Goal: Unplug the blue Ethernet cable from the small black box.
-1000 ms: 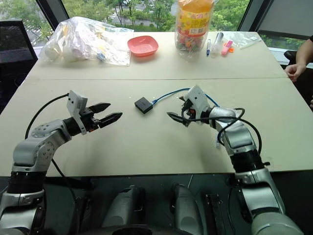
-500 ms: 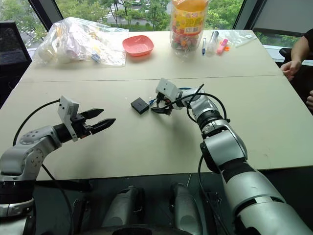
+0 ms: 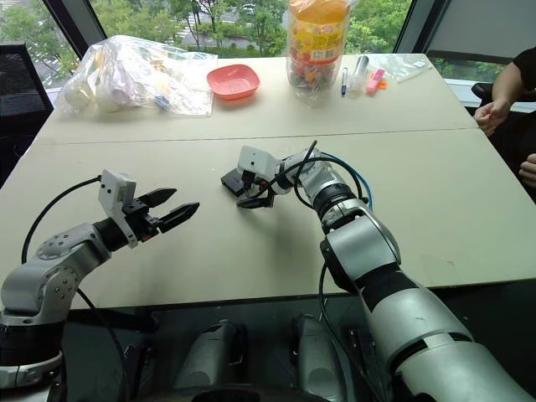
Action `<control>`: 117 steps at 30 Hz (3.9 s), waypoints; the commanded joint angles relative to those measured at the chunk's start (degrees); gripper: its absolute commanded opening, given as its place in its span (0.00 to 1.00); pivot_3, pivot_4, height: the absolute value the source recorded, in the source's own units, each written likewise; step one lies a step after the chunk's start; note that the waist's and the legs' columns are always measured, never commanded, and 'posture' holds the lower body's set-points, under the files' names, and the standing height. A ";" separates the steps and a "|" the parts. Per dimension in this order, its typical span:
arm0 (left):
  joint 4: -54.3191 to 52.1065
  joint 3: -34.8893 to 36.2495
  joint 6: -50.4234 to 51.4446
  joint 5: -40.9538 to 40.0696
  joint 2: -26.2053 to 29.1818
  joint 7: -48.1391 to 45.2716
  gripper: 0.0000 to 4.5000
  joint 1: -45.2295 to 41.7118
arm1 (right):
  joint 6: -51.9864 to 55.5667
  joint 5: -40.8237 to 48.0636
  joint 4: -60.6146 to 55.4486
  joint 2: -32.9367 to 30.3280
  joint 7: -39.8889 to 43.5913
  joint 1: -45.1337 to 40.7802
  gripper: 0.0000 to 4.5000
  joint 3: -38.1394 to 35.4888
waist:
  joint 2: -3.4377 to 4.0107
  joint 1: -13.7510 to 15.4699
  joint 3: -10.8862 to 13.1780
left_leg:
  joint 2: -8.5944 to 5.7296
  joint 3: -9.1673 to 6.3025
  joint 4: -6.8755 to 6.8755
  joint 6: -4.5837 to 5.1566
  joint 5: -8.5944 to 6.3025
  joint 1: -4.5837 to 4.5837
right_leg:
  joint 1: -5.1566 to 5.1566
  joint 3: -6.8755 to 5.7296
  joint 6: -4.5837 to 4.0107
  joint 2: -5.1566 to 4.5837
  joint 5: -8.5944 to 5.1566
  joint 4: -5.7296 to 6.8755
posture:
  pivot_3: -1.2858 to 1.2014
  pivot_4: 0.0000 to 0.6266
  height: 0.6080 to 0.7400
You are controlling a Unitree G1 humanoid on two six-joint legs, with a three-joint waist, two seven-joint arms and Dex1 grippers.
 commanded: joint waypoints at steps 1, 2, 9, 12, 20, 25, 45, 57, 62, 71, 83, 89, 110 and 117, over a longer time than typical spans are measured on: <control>0.19 0.48 -1.79 0.77 -0.28 0.63 0.95 -1.45 | 3.31 0.96 1.14 1.26 1.60 1.41 0.71 -1.94 | 0.00 0.01 0.00 | 0.00 0.00 0.00 0.00 0.00 0.00 | 0.00 0.00 0.00 0.00 0.00 0.00 | 0.52 0.24 1.00; 0.51 0.30 -1.99 0.98 -0.40 0.61 0.95 -1.72 | 4.03 1.26 1.10 1.24 1.53 1.49 0.60 -2.66 | 0.00 0.00 0.00 | 0.00 0.00 0.00 0.00 0.00 0.00 | 0.00 0.00 0.00 0.00 0.00 0.00 | 0.52 0.24 1.00; 3.51 -0.71 -4.21 2.95 -0.74 -0.19 0.95 -3.44 | 5.94 2.18 -0.61 0.93 3.39 2.06 0.26 -4.84 | 0.00 -0.09 0.00 | 0.01 0.05 -0.01 0.00 0.00 0.00 | -0.07 0.03 0.01 0.02 0.01 0.06 | 0.52 0.24 1.00; 5.09 -0.45 -4.77 3.04 -0.61 -0.85 0.95 -4.75 | 1.97 1.80 -2.75 -0.10 0.72 2.48 0.26 -4.81 | 0.00 -0.02 0.00 | 0.01 0.04 -0.01 0.00 0.00 0.00 | -0.07 0.02 0.01 0.02 0.00 0.05 | 0.52 0.24 1.00; 17.21 2.45 -5.08 0.87 0.11 -3.83 0.95 -16.65 | -17.55 1.29 -23.81 -6.27 -14.68 8.42 0.26 -6.63 | 0.02 0.78 0.03 | -0.05 0.02 -0.01 -0.03 0.02 -0.11 | -0.12 0.02 0.02 -0.03 0.00 0.02 | 0.52 0.24 1.00; 33.36 1.03 -5.44 1.72 1.41 -10.45 0.95 -29.37 | -14.72 1.73 -41.65 -9.78 -14.20 16.01 0.26 -4.47 | -0.04 0.21 0.00 | -0.19 0.02 -0.01 -0.11 0.07 -0.20 | -0.09 0.01 0.21 -0.04 0.10 -0.11 | 0.52 0.24 1.00; 16.50 1.62 4.42 -2.93 4.85 -18.10 0.95 -16.11 | -0.94 5.48 -5.26 -3.73 -0.14 3.42 0.26 -2.05 | -0.03 -0.76 0.03 | -0.06 0.06 -0.23 -0.10 0.07 -0.08 | -0.21 0.06 0.16 -0.03 0.10 0.03 | 0.52 0.24 1.00; 9.18 6.26 5.91 -5.92 3.65 -10.84 0.95 -8.16 | -0.19 1.58 0.51 0.96 -5.98 -0.17 0.44 -2.72 | -0.03 -1.38 0.02 | -0.04 0.04 -0.14 -0.15 0.09 0.01 | -0.13 0.07 0.02 -0.04 -0.01 0.08 | 0.52 0.24 1.00; 8.17 6.39 5.99 -6.62 3.17 -9.75 0.95 -6.86 | -2.46 -0.02 0.57 1.39 -7.75 -0.80 0.66 -2.19 | -0.03 -1.32 0.02 | -0.04 0.04 -0.15 -0.16 0.09 -0.01 | -0.15 0.07 0.03 -0.04 0.00 0.10 | 0.52 0.24 1.00; 9.83 4.27 4.98 -5.62 2.06 -8.13 0.95 -8.93 | 2.14 -2.80 2.26 3.66 -4.30 0.41 0.47 -1.16 | -0.03 -1.50 0.01 | -0.03 0.05 -0.15 -0.16 0.09 0.04 | -0.13 0.07 0.02 -0.03 -0.01 0.10 | 0.52 0.24 1.00; 17.28 5.68 3.32 -4.99 4.54 -9.97 0.95 -13.10 | -16.62 -9.98 -3.89 -3.91 -17.67 0.48 0.01 3.71 | -0.03 -0.91 0.02 | -0.04 0.01 -0.11 -0.18 0.09 0.07 | -0.15 0.07 0.00 -0.07 -0.06 0.28 | 0.52 0.24 1.00; 39.17 2.86 1.50 -4.52 4.49 -21.57 0.95 -30.19 | -32.13 -16.82 -13.48 -11.88 -35.59 2.21 0.01 6.72 | -0.06 0.22 0.06 | -0.20 -0.01 -0.03 -0.28 0.16 -0.18 | -0.24 0.06 -0.02 -0.13 -0.08 0.10 | 0.52 0.24 1.00; 86.70 -3.45 -16.87 14.03 -6.27 -38.95 0.60 -64.95 | -33.93 -18.34 -27.81 -17.02 -41.94 7.46 0.00 7.18 | -0.09 -0.05 0.08 | -0.27 0.28 -0.17 -0.17 0.14 -0.18 | -0.20 0.04 0.36 0.01 0.00 0.02 | 0.52 0.24 1.00; 87.43 -2.32 -17.63 15.18 -6.85 -39.33 0.11 -65.18 | -32.07 -16.53 -31.62 -17.55 -38.60 9.30 0.00 6.64 | -0.10 -0.02 0.08 | -0.27 0.25 -0.16 -0.17 0.14 -0.19 | -0.20 0.04 0.36 0.00 -0.01 0.03 | 0.52 0.24 1.00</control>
